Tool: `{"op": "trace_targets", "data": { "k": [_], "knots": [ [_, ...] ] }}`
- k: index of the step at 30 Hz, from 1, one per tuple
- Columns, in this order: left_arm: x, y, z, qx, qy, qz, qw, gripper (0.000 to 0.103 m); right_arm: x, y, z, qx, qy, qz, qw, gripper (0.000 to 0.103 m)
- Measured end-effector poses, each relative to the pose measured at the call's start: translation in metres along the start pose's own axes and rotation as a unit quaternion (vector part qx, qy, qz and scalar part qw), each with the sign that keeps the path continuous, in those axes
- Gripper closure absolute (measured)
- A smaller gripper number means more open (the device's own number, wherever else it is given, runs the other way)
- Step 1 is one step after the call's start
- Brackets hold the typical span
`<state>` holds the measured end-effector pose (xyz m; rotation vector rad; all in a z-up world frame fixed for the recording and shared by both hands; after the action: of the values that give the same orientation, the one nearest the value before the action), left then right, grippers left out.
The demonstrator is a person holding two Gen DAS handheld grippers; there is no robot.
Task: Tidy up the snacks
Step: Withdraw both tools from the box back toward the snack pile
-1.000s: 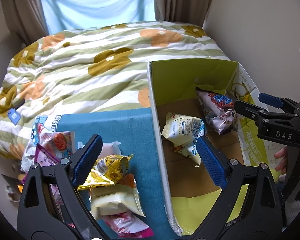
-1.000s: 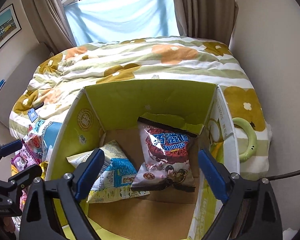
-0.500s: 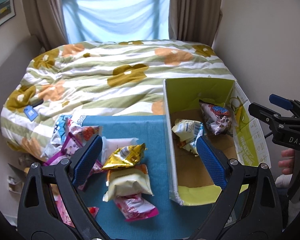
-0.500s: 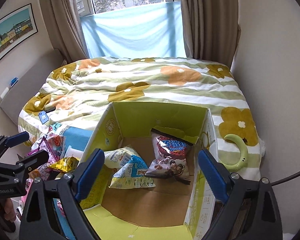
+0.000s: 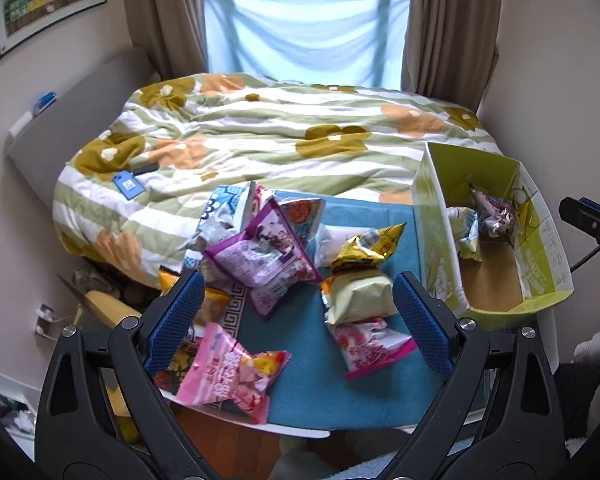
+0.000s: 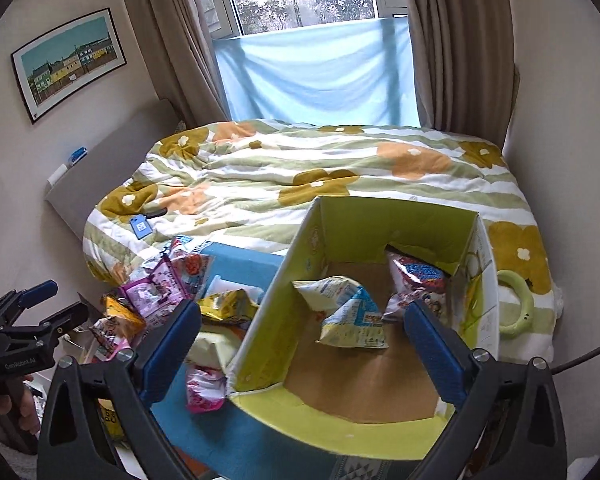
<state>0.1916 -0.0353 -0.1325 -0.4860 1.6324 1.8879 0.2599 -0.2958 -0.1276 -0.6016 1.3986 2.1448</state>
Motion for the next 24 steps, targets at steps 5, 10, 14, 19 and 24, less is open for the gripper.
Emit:
{"op": "trace_targets", "data": {
  "k": [5, 10, 14, 19, 24],
  "knots": [
    [0.038, 0.015, 0.036, 0.017, 0.000, 0.006, 0.9998, 0.009, 0.028, 0.011, 0.030, 0.012, -0.007, -0.013, 1.000, 0.002],
    [0.075, 0.015, 0.061, 0.045, -0.010, 0.022, 0.9987, 0.009, 0.062, 0.017, 0.061, 0.028, -0.028, -0.017, 0.999, 0.002],
    [0.103, 0.002, 0.070, 0.071, -0.023, 0.037, 0.9965, 0.009, 0.092, 0.015, 0.080, 0.036, -0.044, -0.009, 0.998, 0.002],
    [0.133, -0.024, 0.069, 0.103, -0.041, 0.057, 0.9922, 0.009, 0.127, 0.002, 0.095, 0.059, -0.062, 0.000, 0.996, 0.002],
    [0.156, -0.057, 0.064, 0.123, -0.054, 0.074, 0.9881, 0.009, 0.162, -0.023, 0.099, 0.080, -0.078, 0.019, 0.994, 0.002]
  ]
}}
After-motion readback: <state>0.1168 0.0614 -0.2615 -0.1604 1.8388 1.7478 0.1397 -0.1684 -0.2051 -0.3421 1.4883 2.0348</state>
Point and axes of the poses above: each gripper's, at about its wrist camera, not at the fingertips, and y roughly against the way its jaws point, z to its left, x to its underside, the point moved 9 cm from there along -y, roughly the way its jaws point, and after that the axes turned 14 degrees about -y, right-handed, at the moved point
